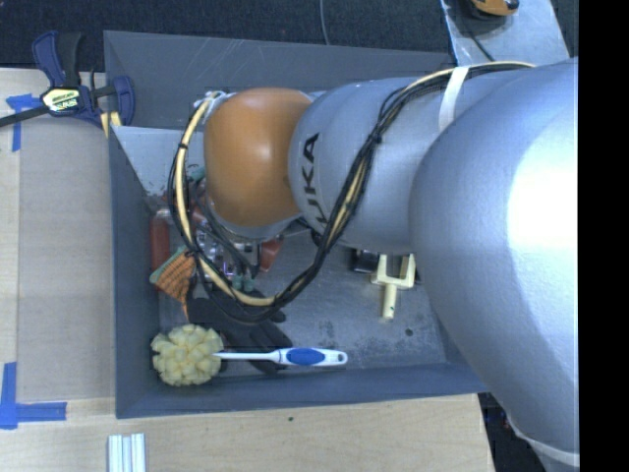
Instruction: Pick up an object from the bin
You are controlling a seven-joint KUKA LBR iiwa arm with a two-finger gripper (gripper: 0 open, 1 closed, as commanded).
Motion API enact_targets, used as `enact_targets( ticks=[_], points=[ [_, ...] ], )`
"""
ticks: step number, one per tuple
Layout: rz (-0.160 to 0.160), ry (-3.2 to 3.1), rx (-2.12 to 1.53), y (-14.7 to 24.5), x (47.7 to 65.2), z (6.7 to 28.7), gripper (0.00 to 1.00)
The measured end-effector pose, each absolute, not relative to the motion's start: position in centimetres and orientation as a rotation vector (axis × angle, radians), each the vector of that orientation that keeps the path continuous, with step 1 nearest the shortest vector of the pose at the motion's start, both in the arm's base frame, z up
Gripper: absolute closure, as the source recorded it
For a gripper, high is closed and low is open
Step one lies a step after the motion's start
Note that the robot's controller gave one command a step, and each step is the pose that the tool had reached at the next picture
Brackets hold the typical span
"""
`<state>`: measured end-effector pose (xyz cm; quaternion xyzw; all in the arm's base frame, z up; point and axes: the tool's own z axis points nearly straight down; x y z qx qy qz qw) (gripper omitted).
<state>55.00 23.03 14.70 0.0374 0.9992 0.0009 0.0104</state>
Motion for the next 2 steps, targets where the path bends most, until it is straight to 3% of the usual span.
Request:
enact_targets(
  ticks=[1, 2],
  points=[
    [0.001, 3.12, 0.117, 23.0, 55.0, 16.6, 1.0],
    [-0.001, 3.124, 0.119, 22.9, 54.9, 21.5, 1.0]
  ],
)
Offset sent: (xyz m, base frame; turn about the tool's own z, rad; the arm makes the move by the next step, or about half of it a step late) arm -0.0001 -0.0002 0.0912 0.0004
